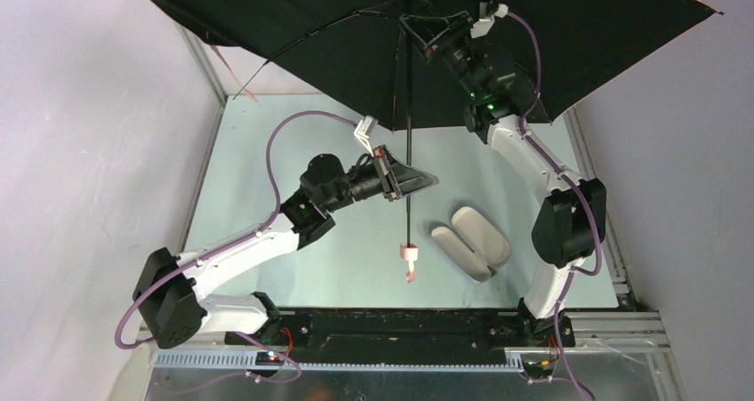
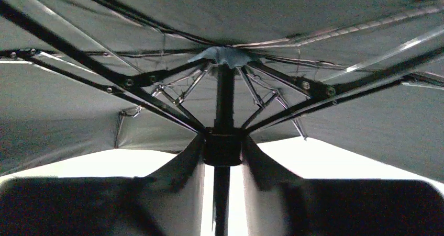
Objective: Put away the umbrella
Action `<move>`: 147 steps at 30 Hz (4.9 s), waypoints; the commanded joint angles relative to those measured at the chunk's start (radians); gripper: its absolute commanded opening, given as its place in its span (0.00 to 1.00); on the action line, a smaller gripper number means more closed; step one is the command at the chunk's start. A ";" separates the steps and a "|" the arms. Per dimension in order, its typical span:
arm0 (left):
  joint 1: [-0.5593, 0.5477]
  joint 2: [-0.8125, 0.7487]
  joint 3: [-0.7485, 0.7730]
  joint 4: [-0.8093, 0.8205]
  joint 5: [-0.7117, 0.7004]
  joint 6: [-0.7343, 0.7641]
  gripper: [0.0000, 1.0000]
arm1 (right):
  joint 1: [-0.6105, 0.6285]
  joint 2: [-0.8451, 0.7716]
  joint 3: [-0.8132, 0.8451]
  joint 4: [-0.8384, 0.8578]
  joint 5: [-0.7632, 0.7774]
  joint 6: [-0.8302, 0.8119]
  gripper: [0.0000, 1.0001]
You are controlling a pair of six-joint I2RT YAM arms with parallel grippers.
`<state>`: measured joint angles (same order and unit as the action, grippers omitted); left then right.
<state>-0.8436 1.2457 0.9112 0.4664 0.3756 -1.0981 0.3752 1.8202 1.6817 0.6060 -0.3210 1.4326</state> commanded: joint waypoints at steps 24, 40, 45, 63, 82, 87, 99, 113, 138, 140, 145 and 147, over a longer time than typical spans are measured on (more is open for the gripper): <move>0.082 -0.056 0.227 -0.143 0.062 0.176 0.00 | 0.003 -0.068 -0.082 0.019 -0.096 0.035 0.00; 0.134 -0.206 0.052 -0.139 0.047 0.197 0.00 | 0.068 -0.181 -0.009 -0.233 -0.094 -0.060 0.00; 0.240 -0.227 0.056 -0.112 0.078 0.146 0.00 | 0.080 -0.169 -0.053 -0.184 -0.223 0.022 0.00; 0.378 -0.132 0.215 -0.052 0.145 0.081 0.00 | 0.265 -0.284 -0.269 -0.634 -0.242 -0.154 0.00; 0.333 -0.091 0.190 -0.395 0.048 0.193 0.56 | 0.084 -0.209 -0.329 -0.543 -0.464 -0.114 0.00; 0.333 -0.099 0.098 -0.582 0.104 0.202 0.67 | 0.040 -0.134 -0.312 -0.431 -0.472 -0.144 0.00; 0.322 -0.156 0.031 -0.800 0.095 0.189 0.90 | 0.091 0.002 -0.281 -0.198 -0.253 -0.100 0.00; 0.323 -0.171 -0.043 -0.861 0.060 0.181 0.08 | 0.140 0.128 -0.167 -0.158 -0.141 -0.158 0.00; 0.394 0.212 0.004 -0.553 -0.051 0.214 0.00 | 0.192 0.281 -0.468 -0.372 -0.478 -0.214 0.24; 0.394 0.221 0.014 -0.554 -0.049 0.206 0.00 | 0.183 0.242 -0.470 -0.450 -0.471 -0.236 0.37; 0.395 0.214 0.004 -0.539 -0.063 0.158 0.00 | 0.153 0.136 -0.588 -0.310 -0.524 -0.049 0.55; 0.397 0.209 0.000 -0.516 -0.064 0.141 0.00 | 0.146 0.111 -0.595 -0.332 -0.565 -0.040 0.59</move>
<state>-0.4683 1.4765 0.8661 -0.1944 0.3939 -0.9100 0.5312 2.0270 1.1252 0.2756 -0.7448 1.3174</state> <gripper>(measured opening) 0.037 0.559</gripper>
